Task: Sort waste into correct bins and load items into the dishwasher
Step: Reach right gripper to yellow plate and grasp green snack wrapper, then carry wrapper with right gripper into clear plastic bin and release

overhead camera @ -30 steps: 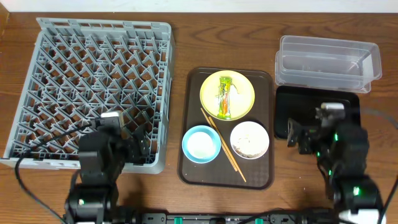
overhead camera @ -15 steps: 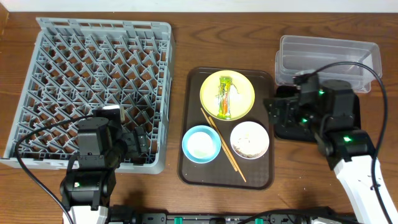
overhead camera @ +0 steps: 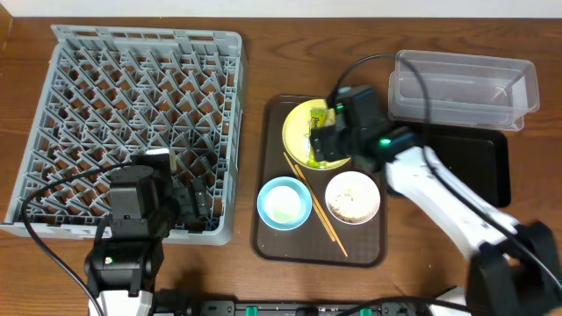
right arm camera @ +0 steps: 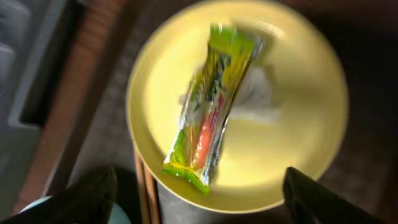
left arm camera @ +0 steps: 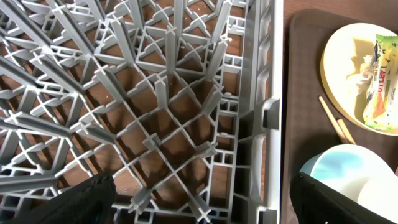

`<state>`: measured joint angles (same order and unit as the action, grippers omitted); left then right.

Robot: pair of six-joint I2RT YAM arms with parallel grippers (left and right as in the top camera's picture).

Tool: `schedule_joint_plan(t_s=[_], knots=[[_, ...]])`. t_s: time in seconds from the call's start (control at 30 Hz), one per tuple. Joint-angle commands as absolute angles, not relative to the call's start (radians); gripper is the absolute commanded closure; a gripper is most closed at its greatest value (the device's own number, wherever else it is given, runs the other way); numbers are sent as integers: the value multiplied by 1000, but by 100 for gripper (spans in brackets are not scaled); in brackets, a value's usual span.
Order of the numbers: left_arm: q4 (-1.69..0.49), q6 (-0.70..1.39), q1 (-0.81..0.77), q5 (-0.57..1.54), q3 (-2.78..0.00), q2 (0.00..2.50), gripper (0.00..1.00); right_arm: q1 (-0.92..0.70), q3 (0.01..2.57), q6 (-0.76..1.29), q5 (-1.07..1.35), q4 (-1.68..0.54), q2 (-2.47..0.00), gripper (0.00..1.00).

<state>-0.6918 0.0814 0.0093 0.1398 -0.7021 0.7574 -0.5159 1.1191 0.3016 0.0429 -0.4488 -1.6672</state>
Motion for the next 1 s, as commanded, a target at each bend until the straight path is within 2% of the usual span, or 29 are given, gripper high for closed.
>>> schedule_joint_plan(t_s=[0.0, 0.07, 0.27, 0.33, 0.4, 0.53, 0.63, 0.8, 0.97], knots=[[-692, 80, 6, 141, -726, 757, 9, -568, 1142, 424, -36, -410, -1763, 26], [-692, 80, 6, 141, -726, 757, 9, -593, 1142, 435, -41, -378, -1816, 34], [-696, 80, 6, 141, -726, 758, 9, -621, 1142, 550, -136, -351, -1896, 39], [-696, 80, 6, 141, -726, 758, 9, -622, 1142, 554, -142, -338, -1905, 44], [-696, 80, 6, 141, -726, 758, 9, -622, 1142, 553, -143, -325, -1908, 54], [-698, 80, 6, 141, -726, 758, 9, -622, 1143, 553, -142, -327, -1907, 85], [-699, 80, 6, 141, -726, 758, 9, -617, 1147, 532, -143, -334, -1876, 98], [-700, 80, 6, 141, -726, 758, 9, -562, 1166, 491, -202, -344, -1736, 96], [-699, 80, 6, 141, -726, 758, 9, -441, 1171, 489, -300, -346, -1576, 96]])
